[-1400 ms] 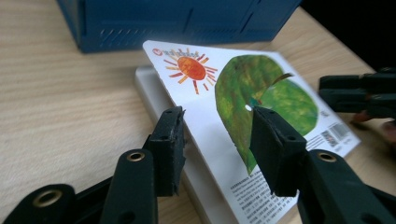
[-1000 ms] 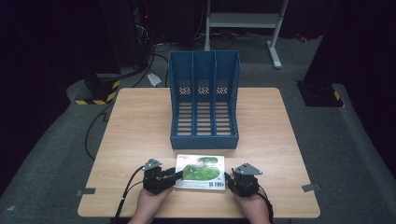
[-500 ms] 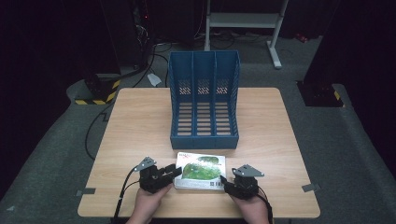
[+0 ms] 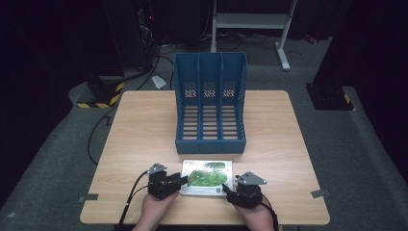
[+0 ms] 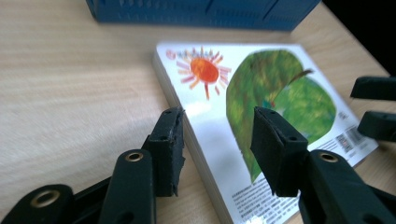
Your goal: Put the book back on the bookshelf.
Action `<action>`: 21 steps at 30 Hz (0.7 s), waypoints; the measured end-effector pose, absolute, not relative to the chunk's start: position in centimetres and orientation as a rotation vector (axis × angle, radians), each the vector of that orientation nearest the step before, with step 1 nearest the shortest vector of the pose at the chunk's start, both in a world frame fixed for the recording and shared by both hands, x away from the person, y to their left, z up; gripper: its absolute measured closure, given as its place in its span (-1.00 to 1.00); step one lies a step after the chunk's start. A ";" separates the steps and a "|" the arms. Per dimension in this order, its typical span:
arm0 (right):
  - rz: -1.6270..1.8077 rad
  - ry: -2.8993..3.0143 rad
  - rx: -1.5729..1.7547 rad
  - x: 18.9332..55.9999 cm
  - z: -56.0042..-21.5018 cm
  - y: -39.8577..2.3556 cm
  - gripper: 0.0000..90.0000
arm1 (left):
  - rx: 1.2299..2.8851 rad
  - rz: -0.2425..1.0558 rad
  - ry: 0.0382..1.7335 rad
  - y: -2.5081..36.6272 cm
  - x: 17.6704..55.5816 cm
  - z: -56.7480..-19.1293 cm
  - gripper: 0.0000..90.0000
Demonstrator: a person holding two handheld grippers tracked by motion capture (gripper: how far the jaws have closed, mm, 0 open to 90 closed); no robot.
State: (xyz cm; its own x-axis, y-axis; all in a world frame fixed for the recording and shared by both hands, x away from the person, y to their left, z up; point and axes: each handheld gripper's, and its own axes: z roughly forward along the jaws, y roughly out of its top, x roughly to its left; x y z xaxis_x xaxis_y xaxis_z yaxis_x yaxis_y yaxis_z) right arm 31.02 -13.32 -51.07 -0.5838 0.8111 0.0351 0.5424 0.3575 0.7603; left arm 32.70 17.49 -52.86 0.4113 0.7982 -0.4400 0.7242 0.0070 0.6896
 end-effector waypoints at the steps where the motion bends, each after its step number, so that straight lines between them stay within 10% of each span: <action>1: 1.074 2.280 1.202 31.0 -51.1 -13.3 -0.16 | 1.731 0.098 1.329 17.5 32.7 -52.8 0.23; 21: 1.132 2.307 1.087 30.0 -50.5 -12.0 -0.38 | 1.619 0.093 1.232 18.2 32.0 -50.8 0.33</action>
